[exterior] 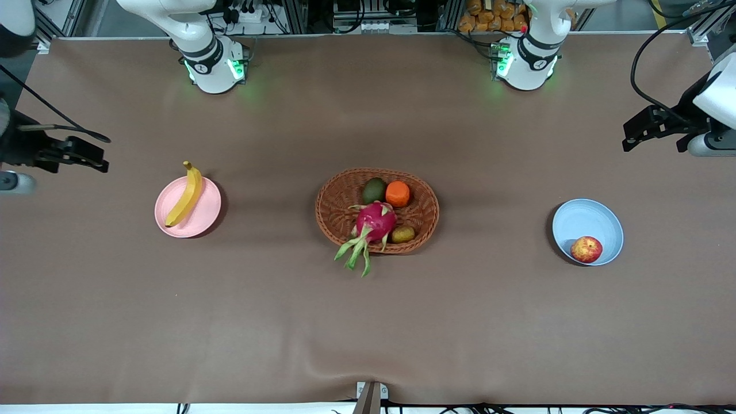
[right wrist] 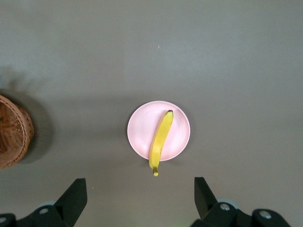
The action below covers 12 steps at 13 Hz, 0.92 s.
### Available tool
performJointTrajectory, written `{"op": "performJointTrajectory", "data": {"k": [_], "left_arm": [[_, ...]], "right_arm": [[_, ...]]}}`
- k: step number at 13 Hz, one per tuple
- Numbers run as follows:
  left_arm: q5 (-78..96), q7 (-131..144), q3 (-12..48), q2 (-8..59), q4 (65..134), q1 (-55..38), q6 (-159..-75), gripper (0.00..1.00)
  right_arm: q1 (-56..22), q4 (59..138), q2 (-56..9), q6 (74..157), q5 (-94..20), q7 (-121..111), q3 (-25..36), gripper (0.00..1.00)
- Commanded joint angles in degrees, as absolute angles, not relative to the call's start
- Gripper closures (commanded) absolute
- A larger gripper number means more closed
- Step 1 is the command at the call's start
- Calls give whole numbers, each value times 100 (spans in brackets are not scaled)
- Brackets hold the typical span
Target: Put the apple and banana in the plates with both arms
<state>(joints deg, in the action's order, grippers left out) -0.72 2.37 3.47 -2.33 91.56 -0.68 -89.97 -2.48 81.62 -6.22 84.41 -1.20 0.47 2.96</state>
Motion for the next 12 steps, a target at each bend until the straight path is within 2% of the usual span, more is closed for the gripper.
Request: {"op": "performJointTrajectory", "data": {"k": [1, 9, 12], "left_arm": [[-185, 246, 352, -211, 9026, -114, -8851, 0], [-185, 255, 352, -211, 9026, -132, -8851, 0], [-185, 255, 352, -202, 9026, -123, -8851, 0]], "right_arm": [[-158, 7840, -721, 8350, -159, -9, 299, 0], [-158, 7919, -519, 8314, -149, -53, 281, 0], [-150, 8251, -300, 8402, -141, -342, 272, 0]]}}
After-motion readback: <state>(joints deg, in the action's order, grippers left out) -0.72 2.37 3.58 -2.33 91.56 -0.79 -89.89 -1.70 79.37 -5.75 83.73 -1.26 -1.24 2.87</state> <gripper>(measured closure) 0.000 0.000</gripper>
